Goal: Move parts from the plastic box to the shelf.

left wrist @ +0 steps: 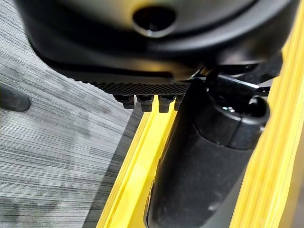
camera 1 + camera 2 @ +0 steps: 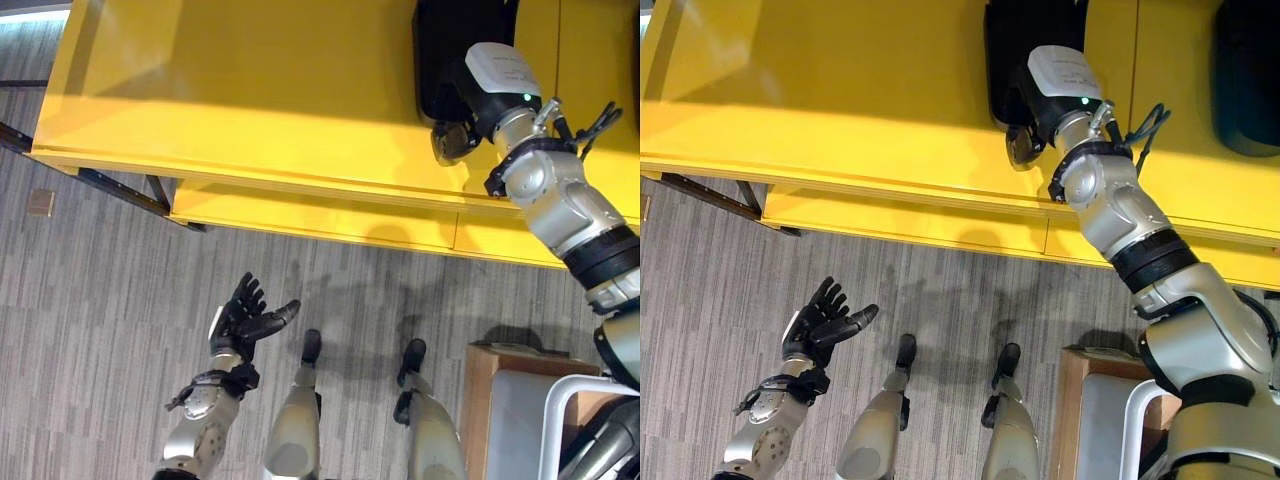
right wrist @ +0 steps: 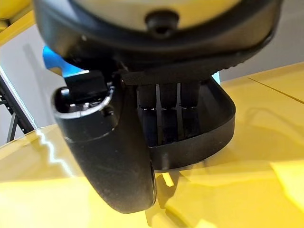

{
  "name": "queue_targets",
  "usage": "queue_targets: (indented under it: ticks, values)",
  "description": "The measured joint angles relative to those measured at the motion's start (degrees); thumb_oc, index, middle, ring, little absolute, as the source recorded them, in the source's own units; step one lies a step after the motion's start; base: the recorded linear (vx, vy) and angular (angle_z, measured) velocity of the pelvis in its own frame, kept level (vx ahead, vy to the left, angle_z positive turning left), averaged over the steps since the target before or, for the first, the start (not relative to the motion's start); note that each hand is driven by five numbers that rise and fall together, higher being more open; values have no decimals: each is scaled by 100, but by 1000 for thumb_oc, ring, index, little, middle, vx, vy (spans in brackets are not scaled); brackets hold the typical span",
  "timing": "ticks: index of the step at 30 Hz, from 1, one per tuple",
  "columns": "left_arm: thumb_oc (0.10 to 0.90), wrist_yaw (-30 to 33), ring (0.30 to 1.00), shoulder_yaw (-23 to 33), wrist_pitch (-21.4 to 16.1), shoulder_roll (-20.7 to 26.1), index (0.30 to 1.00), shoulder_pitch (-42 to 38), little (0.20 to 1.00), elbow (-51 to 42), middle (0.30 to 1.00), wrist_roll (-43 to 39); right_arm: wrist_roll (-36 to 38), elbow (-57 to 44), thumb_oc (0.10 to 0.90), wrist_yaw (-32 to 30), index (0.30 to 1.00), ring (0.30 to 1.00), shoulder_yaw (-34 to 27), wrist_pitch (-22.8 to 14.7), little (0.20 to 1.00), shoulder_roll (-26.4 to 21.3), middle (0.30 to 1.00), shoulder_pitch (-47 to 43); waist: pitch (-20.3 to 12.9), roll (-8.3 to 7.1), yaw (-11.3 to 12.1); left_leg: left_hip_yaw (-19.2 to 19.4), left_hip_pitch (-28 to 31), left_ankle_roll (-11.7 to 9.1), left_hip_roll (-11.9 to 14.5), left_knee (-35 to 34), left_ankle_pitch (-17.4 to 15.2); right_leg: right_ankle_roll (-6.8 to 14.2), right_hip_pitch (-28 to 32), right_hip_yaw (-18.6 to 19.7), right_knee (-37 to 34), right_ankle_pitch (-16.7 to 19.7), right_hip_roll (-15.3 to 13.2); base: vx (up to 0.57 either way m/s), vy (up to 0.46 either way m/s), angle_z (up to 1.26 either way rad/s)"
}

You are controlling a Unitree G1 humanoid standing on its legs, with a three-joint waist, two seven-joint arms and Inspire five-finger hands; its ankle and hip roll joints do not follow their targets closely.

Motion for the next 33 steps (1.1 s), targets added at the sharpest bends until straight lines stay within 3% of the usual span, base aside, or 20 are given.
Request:
queue_targets:
  ticks: [14, 15, 16, 17, 26, 33]
  values:
    - [900, 77, 1000, 0, 0, 1, 1000, 2, 1000, 0, 1000, 0, 163, 0, 400, 67, 300, 300, 8, 0, 300, 1, 300, 0, 2, -57, -107, 119, 52, 5, 9, -5, -4, -6, -1, 91, -14, 27, 40, -1, 1, -3]
    - [900, 76, 1000, 0, 0, 1, 1000, 5, 1000, 0, 1000, 0, 164, 0, 445, 90, 363, 363, 10, 0, 363, 1, 363, 0, 1, -62, -111, 133, 61, 6, 10, -8, -5, -7, -1, 110, -23, 35, 44, -2, -1, -10]
    - [900, 77, 1000, 1, 0, 1, 1000, 2, 1000, 0, 1000, 0, 164, 0, 618, 104, 605, 605, 10, 0, 605, 1, 605, 0, 0, -63, -117, 136, 68, 6, 12, -11, -5, -7, -1, 122, -25, 39, 47, -3, 0, -8]
    - [900, 76, 1000, 0, 0, 1, 1000, 2, 1000, 0, 1000, 0, 164, 0, 900, 112, 1000, 1000, 10, 0, 1000, 0, 1000, 0, 0, -64, -123, 139, 78, 6, 17, -14, -4, -11, -1, 131, -28, 46, 54, -2, 3, -6]
    - [900, 95, 1000, 1, 2, 1, 1000, 8, 1000, 0, 1000, 0, 276, -206, 900, 157, 1000, 1000, 17, 84, 1000, -1, 1000, -2, -1, -67, -135, 142, 82, 2, 33, -36, -2, -25, -1, 144, -66, 68, 82, 0, 0, 0]
    - [900, 111, 1000, 7, 3, 1, 1000, -9, 1000, -27, 1000, 2, 262, -1436, 900, 158, 1000, 1000, 7, 118, 1000, -63, 1000, -2, -1, -66, -186, 151, 95, 2, 36, -70, -2, -23, 0, 151, -100, 72, 90, 1, 0, 0]
